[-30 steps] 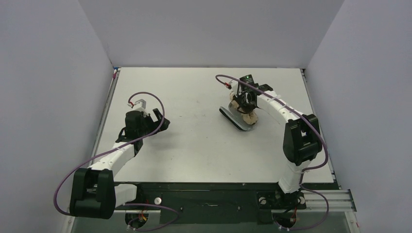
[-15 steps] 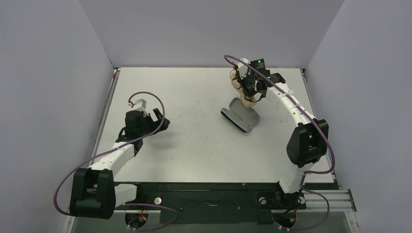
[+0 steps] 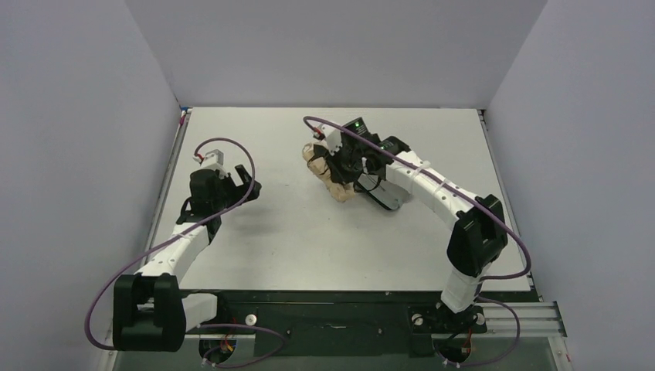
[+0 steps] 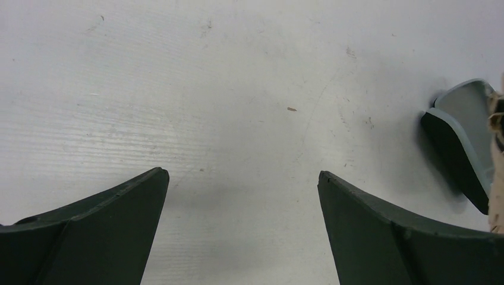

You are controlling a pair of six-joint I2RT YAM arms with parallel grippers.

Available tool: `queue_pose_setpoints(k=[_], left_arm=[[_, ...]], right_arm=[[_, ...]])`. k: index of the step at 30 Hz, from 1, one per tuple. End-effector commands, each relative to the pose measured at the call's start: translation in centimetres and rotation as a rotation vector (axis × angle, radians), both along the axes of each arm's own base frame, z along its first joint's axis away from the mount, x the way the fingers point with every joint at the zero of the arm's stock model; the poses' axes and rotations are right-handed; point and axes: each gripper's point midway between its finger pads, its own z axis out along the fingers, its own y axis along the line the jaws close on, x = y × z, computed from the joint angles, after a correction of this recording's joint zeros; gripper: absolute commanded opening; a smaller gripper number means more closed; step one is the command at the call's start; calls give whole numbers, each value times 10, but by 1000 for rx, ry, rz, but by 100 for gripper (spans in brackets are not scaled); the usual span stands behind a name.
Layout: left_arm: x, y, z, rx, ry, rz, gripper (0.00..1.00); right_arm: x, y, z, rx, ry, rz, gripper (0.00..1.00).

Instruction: Open the umbrella

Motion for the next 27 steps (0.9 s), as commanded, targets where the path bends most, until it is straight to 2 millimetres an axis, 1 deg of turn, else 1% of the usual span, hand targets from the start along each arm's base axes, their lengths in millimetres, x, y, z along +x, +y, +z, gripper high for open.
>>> queue_pose_setpoints(k=[1,2,3,4,5,7,10,12,13,17,18,19,20,21,22,23,24,25,27], left_arm=[[10,4,32,23,-86,-7,97],[10,5,33,25,-88,-7,97],[9,5,34,28,-88,-8,97],[9,6,34,31,-89,-6,97],[8,7,34,33,-90,-4,97],[8,9,35,33,-90,0,97],[7,8,32,31,-84,-8,97],[8,6,30,28,-86,-18,97],[7,5,28,22,-83,-21,97],[7,0,27,5,-90,-47,97],[8,0,27,6,-91,-49,97],[8,0,27,7,-91,-49,97],[9,0,26,9,-90,-49,97],[10,0,26,10,-90,-50,97],[11,0,27,13,-93,-52,97],[11,0,27,14,-95,-53,97],[12,-1,27,13,-94,-56,97],[13,-1,28,13,-98,-58,97],[14,-2,27,13,-96,-63,97]], right_arm=[[3,30,-11,67,7,-36,0],[8,28,-23,40,13,-54,0],[10,27,-29,20,9,-58,0],[14,22,-41,-22,8,-79,0],[17,20,-47,-46,2,-84,0],[22,11,-67,-112,7,-103,0],[27,-5,-86,-186,8,-123,0],[33,-21,-97,-213,23,-147,0],[34,-26,-99,-227,20,-147,0],[37,-58,-110,-273,36,-160,0],[40,-68,-112,-286,36,-163,0],[37,-76,-114,-297,48,-162,0],[40,-87,-115,-312,47,-159,0],[38,-95,-117,-326,56,-154,0],[41,-106,-117,-347,50,-141,0],[40,-113,-119,-363,55,-132,0],[43,-125,-120,-386,53,-118,0],[43,-131,-121,-396,57,-110,0],[48,-155,-124,-430,70,-114,0]])
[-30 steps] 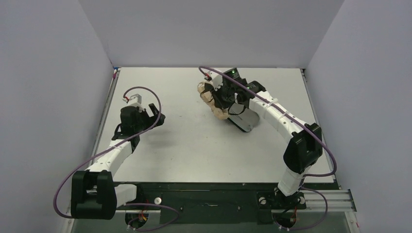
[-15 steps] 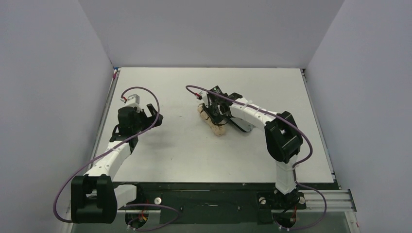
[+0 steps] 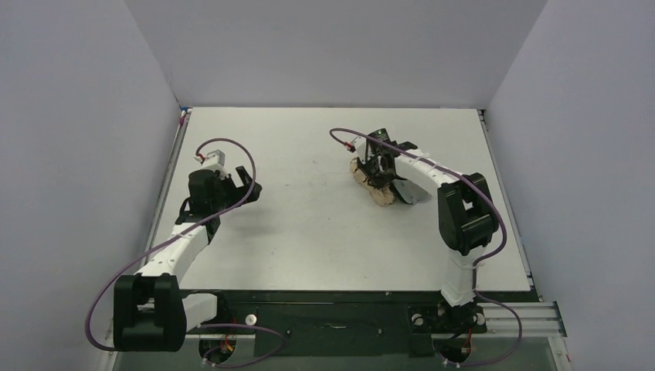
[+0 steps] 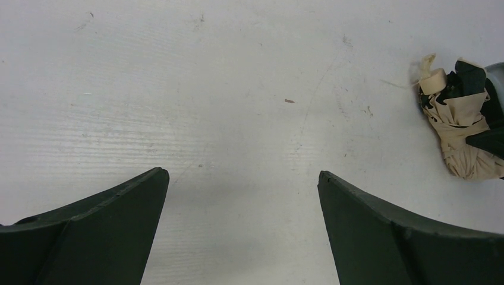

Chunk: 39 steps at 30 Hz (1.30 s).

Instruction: Open the umbrella

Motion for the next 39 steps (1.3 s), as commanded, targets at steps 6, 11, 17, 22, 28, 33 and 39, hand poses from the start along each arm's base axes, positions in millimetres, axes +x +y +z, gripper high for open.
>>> queue_pose_setpoints(k=[6,11,17,22,28,33,39], left_arm=[[21,-4,27,5,-99,-41,97],[25,-5,27,22,-88,-67,97],[29,-7,30,37,-78,-100,97],[28,-23,44,30,-83,-227,97],[20,-49,72,-17,-157,-400,97],[6,-83,114,-176,-210,-572,97],[-16,-127,158,-292,-281,-695,97]], right_arm=[[16,-100,3,-165,20,-21,0],[20,-132,1,-179,48,-84,0],[19,-125,17,-75,53,-48,0],[20,-86,49,106,10,-13,0],[9,-23,107,345,-62,112,0],[-7,28,165,533,-157,202,0],[-31,87,238,790,-245,272,0]])
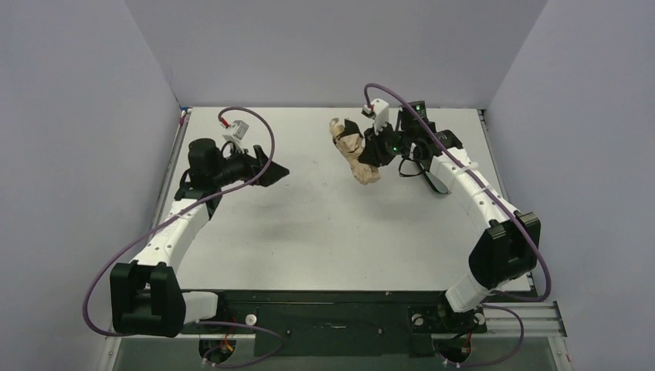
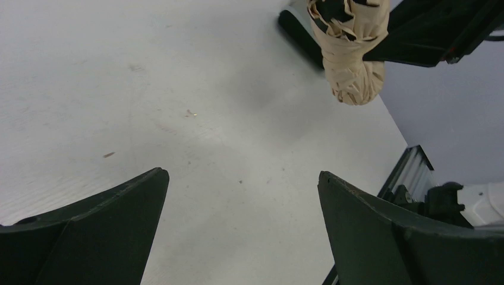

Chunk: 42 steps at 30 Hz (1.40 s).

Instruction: Open the umbrella

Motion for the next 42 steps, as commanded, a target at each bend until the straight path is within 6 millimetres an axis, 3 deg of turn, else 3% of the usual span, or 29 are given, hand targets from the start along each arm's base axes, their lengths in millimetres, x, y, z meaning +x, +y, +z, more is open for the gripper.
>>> queue_pose_setpoints(k=[1,7,9,13,19,28,38,42], left_arm=[[-25,-44,62,-119,-129,-171,97],[-37,-65,88,-166,-203,-201,97],[-36,-63,98,-191,-222,-178,97],[-31,-55,125,-243,-261,-152,99],[-32,-49,157,-285,-291,-141,80],[-32,-53,160,-324,-236,-135,67],[-36,-69,137,-323,-117,-146,65],[-42,-75,139,-320,-121,-170,51]], right_arm=[[-12,58,102,330,-147,86,0],[-42,88,146,480,-183,154,0],[-52,89,147,448,-234,187,0],[-64,81,130,307,-352,217,0],[-79,75,112,138,-485,250,0],[-91,77,102,23,-573,277,0],[-94,80,106,-18,-627,267,0],[-94,79,101,-32,-628,271,0]])
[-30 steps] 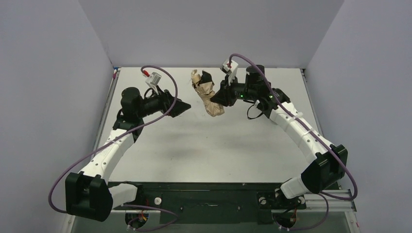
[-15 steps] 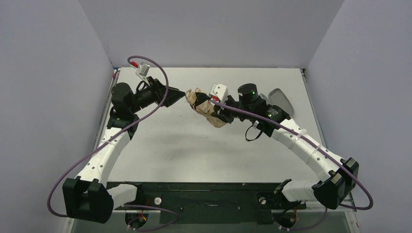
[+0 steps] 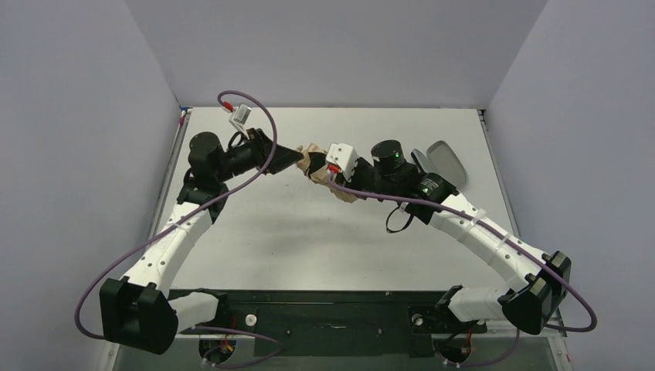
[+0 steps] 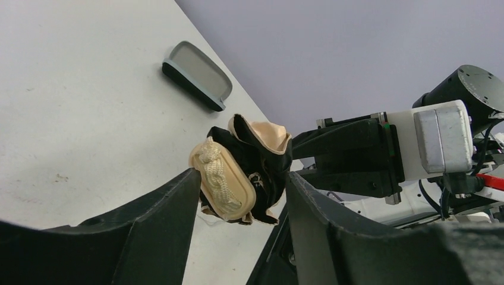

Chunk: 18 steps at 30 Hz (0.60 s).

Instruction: Open the umbrella

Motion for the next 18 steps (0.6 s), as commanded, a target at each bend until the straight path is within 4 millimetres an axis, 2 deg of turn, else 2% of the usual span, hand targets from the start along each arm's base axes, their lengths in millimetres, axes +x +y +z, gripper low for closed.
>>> queue_pose_setpoints(k=[1,5,8,10,14,18], left_arm=[[-4,-4,21,-10,-49,-7,48],[-5,-4,22,-10,-44,-11,34],[-6,-3,25,-13,-54,-7,7],[-6,-1,28,-11,-69,5,0],[-3,7,35,-3,-97,35,0],[4,23,45,-10,-131,98,0]], right_arm=[[4,1,39,76,-133,-6,0],[3,0,38,77,-138,-4,0],[1,0,35,73,-135,3,0],[0,-1,33,68,-136,4,0],[-2,-5,27,54,-137,4,0],[-2,-13,16,27,-123,-4,0]])
